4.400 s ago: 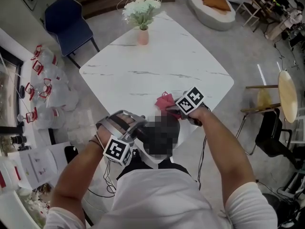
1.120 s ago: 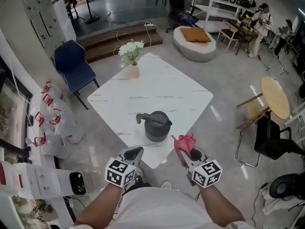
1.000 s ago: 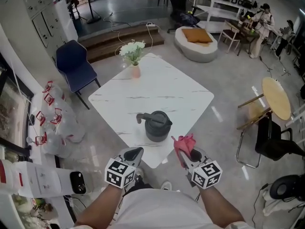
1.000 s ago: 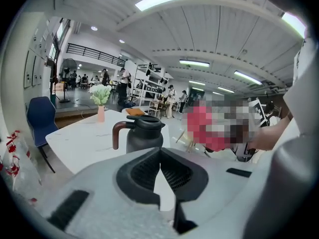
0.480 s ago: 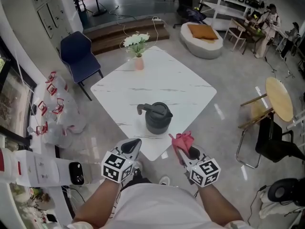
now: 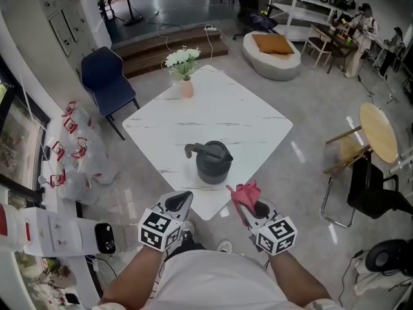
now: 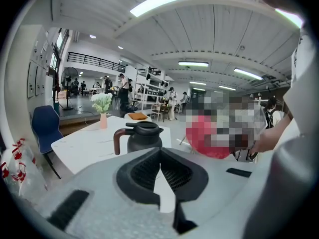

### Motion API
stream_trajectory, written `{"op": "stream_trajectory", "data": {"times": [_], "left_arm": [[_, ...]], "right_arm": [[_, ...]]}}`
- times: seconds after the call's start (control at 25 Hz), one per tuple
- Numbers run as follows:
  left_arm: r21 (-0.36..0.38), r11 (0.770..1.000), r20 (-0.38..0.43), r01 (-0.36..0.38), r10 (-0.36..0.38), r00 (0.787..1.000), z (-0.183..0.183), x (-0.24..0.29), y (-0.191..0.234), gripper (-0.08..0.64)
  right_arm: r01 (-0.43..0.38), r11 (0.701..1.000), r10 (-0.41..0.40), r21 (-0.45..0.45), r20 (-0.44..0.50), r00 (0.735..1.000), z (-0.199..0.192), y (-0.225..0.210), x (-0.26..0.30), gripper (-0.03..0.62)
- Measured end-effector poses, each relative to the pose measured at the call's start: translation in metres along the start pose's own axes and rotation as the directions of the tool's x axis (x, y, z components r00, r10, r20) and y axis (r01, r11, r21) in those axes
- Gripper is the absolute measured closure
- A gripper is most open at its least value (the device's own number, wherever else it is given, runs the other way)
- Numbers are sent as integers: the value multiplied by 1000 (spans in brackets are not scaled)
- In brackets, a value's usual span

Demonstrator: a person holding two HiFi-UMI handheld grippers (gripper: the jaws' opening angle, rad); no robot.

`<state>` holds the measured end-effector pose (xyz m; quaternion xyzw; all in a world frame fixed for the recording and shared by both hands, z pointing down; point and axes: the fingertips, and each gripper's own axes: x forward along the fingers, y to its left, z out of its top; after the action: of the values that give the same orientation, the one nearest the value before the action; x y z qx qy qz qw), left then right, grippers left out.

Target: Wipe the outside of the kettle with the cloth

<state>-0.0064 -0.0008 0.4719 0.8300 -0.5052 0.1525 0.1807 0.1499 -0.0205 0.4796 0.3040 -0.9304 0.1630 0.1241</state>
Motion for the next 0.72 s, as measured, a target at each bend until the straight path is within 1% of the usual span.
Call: {"op": "stream_trajectory", "data": {"times": [0.72], "left_arm": [[2,1000,-2,7,-7,1000,-2,1,-1,560]], "right_arm": [[-3,1000,3,14,4,1000,0,-1,4,488]]}}
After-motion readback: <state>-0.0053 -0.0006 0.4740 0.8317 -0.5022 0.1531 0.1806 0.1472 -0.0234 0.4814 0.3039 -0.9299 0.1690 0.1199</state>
